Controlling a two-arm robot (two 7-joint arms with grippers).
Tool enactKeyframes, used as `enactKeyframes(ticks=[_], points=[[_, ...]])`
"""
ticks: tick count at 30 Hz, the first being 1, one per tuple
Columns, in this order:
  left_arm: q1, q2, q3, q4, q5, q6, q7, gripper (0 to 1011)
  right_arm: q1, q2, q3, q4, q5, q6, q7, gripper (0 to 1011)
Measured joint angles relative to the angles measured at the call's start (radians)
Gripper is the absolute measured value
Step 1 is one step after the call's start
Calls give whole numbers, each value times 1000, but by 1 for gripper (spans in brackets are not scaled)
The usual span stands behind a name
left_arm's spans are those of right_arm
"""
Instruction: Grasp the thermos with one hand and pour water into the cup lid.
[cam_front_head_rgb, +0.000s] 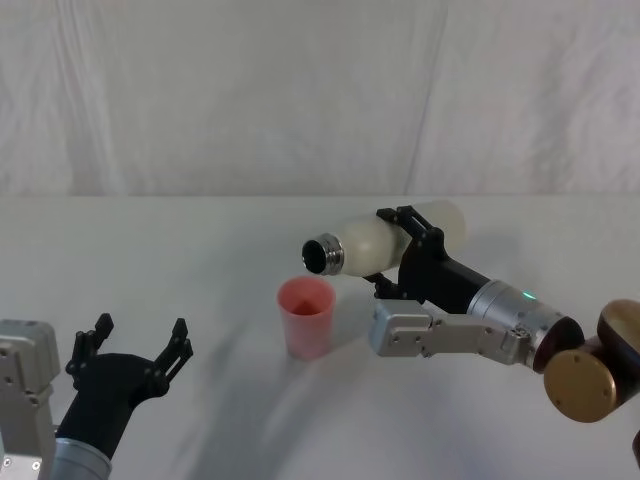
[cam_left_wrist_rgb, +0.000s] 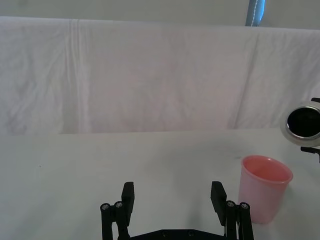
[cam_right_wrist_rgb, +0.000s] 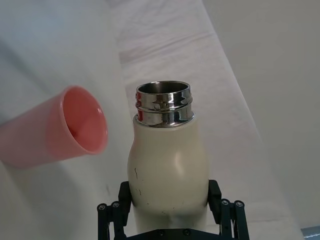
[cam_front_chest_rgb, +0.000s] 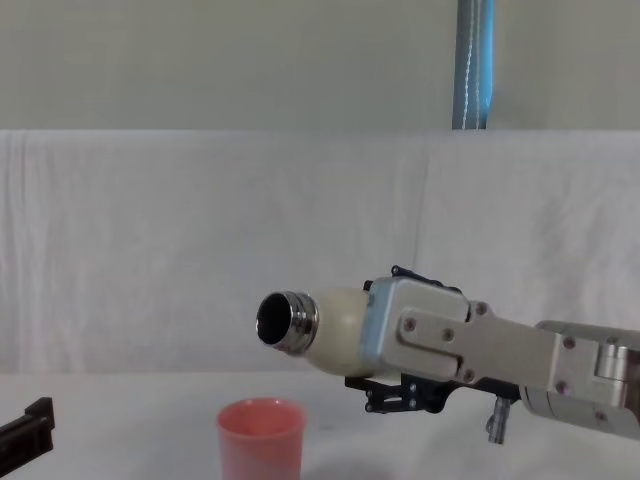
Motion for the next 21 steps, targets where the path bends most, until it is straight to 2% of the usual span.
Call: enactKeyframes(ticks=[9,21], points=[[0,0,0,0,0,0,0,1001,22,-5,-21,13,-38,35,-10,952],[0,0,0,0,0,0,0,1001,53,-19,-40,45,-61,50,-19,952]])
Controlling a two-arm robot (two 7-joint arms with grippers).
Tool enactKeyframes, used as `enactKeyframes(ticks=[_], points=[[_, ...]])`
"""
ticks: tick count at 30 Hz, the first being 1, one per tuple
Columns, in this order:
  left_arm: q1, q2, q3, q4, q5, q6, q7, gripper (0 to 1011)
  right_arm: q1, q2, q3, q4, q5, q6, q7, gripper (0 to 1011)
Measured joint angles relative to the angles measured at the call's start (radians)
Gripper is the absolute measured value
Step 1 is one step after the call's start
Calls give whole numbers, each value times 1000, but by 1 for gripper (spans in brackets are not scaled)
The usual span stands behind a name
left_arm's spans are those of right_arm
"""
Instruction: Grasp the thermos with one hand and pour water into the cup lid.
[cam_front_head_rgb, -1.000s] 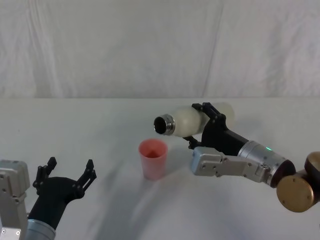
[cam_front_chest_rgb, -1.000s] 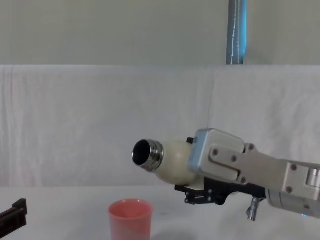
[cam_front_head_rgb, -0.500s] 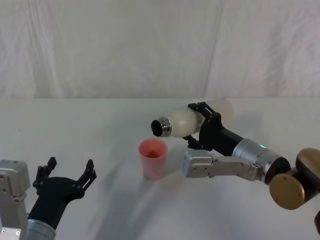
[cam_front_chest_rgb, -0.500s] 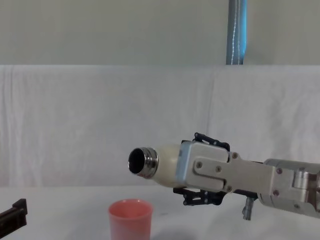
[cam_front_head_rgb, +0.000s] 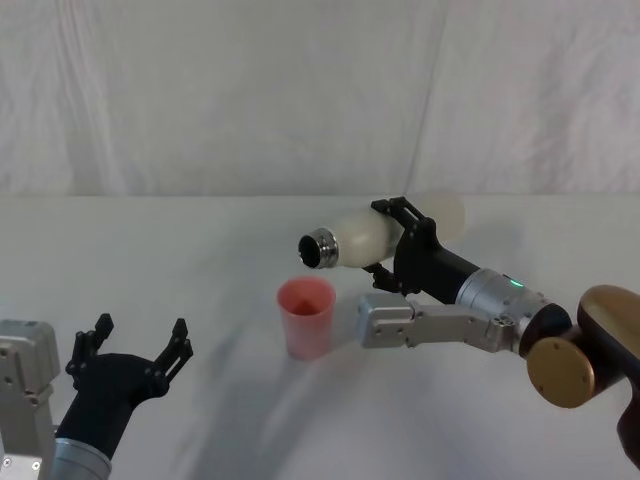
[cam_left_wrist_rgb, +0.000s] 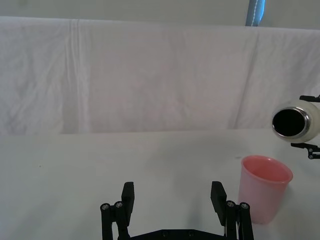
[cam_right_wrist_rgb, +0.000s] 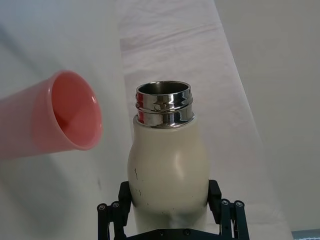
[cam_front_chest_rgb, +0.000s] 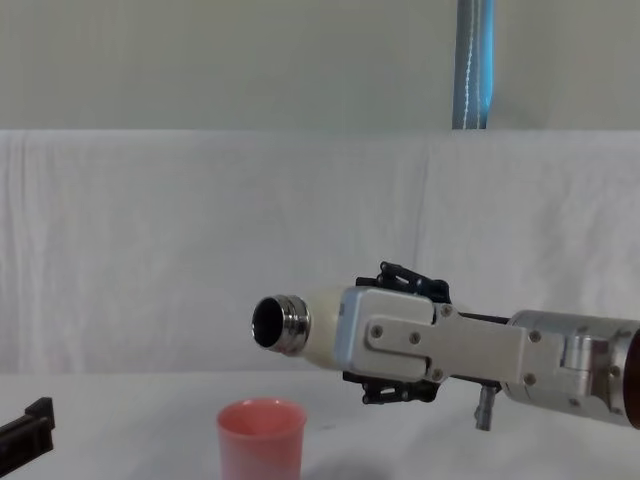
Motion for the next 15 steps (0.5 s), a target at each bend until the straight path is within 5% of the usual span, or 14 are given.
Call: enactKeyframes(ticks=[15], points=[[0,0,0,0,0,0,0,1001,49,-7,-16,68,-38,1,-34,952]])
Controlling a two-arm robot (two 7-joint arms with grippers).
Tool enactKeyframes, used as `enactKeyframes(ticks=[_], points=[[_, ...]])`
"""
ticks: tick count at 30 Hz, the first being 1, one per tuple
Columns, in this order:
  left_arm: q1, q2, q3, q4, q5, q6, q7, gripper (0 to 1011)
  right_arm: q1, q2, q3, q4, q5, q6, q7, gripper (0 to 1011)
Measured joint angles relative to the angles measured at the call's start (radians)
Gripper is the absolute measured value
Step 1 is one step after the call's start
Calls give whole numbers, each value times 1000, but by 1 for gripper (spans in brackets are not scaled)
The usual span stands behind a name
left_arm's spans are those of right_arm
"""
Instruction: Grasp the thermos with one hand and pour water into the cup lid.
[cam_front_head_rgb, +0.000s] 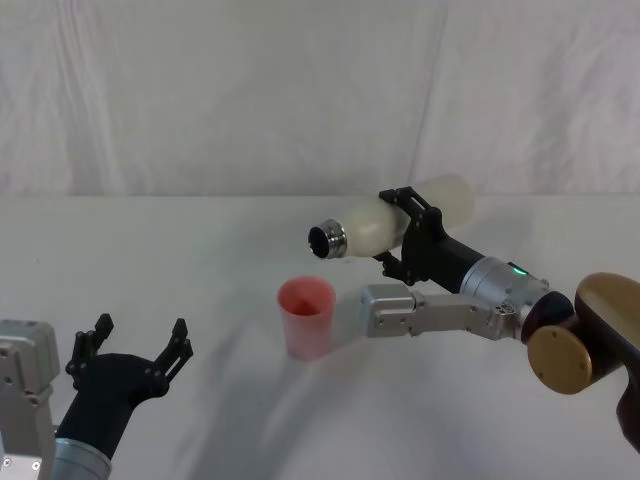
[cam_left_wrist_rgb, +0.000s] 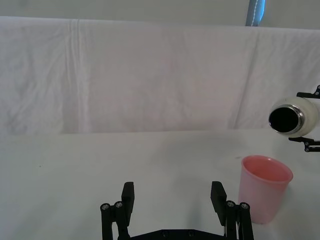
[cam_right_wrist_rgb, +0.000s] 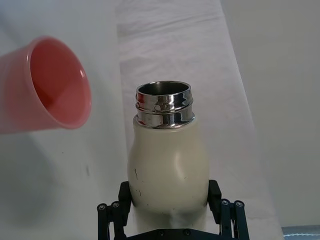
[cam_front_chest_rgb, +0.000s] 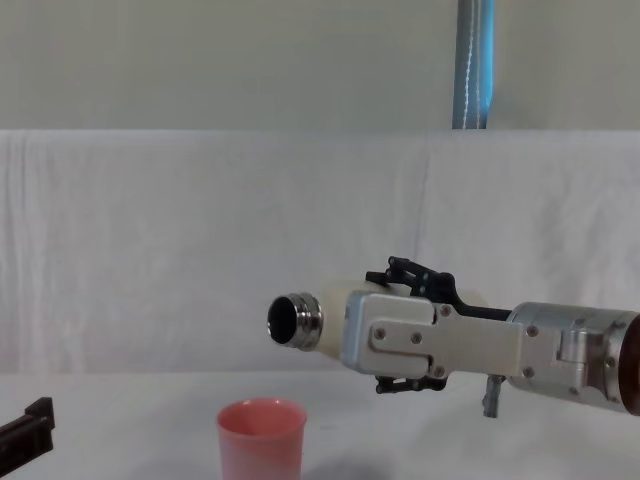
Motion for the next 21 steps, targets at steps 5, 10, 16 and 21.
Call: enactKeyframes(ticks=[5,10,16,21], points=[[0,0,0,0,0,0,0,1001,3,5,-6,2,-11,5,-4,952],[0,0,0,0,0,0,0,1001,3,10,-11,-1,-19,9,-6,952],[0,0,0,0,0,0,0,1001,-3,18,-19,-10,-28,13,-6,952],[0,0,0,0,0,0,0,1001,-4,20,-26,-13,-36,13,-6,952]])
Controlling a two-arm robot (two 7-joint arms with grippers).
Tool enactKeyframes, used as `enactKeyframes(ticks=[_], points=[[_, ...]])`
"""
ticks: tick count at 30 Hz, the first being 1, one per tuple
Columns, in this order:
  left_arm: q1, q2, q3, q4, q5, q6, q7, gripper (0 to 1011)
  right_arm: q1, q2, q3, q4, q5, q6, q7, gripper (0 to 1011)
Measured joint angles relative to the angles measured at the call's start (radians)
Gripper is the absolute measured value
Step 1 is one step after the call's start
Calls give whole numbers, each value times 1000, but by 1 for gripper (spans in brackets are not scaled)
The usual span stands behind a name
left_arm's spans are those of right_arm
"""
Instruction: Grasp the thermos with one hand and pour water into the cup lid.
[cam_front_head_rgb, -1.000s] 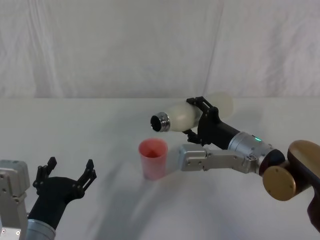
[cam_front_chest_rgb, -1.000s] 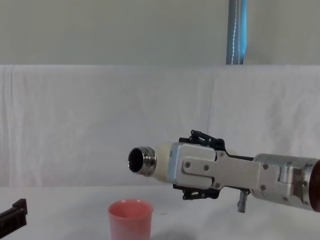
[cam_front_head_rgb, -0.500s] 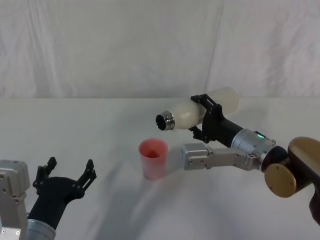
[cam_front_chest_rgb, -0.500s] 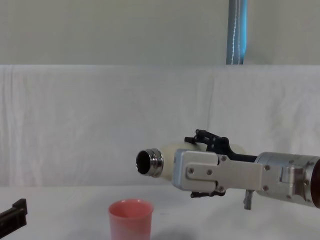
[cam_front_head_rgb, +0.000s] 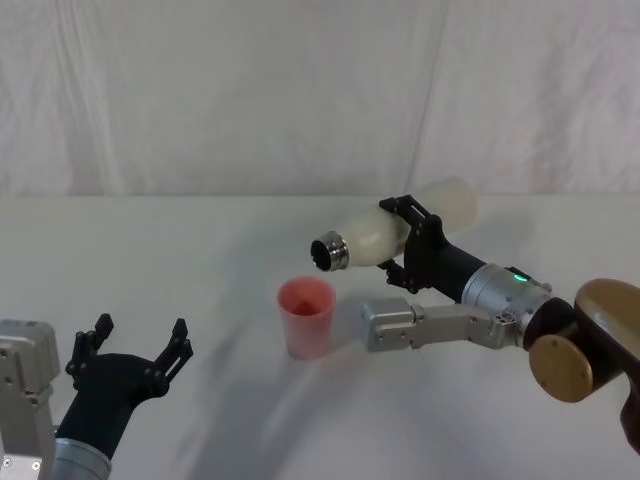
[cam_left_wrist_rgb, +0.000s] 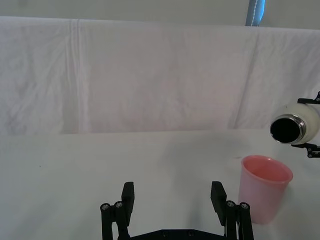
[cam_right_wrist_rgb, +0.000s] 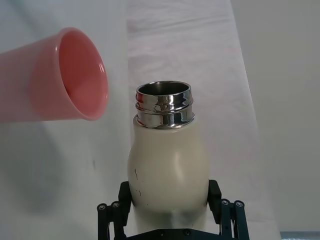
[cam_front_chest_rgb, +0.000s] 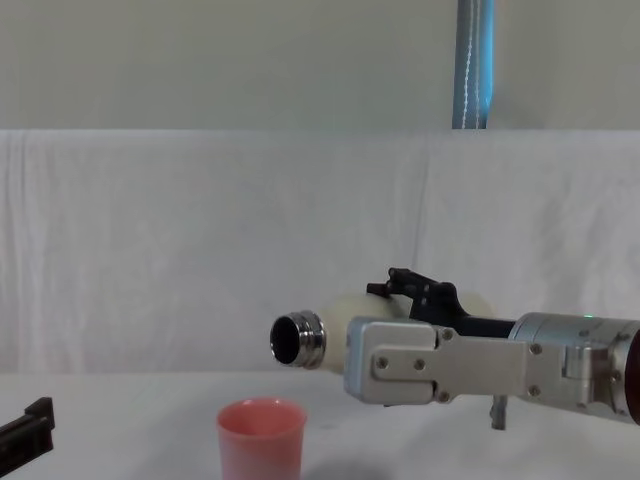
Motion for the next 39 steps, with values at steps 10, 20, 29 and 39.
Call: enactKeyframes(ticks=[10,20,29,39], points=[[0,0,0,0,0,0,0,1001,2,4,-14,-3,-22,4,-5,952],[0,0,0,0,0,0,0,1001,9,4,-24,-1,-42,19,-8,952],[0,0,0,0,0,0,0,1001,13,4,-28,0,-46,22,-8,952],[0,0,0,0,0,0,0,1001,17,5,-29,6,-47,21,-8,952]])
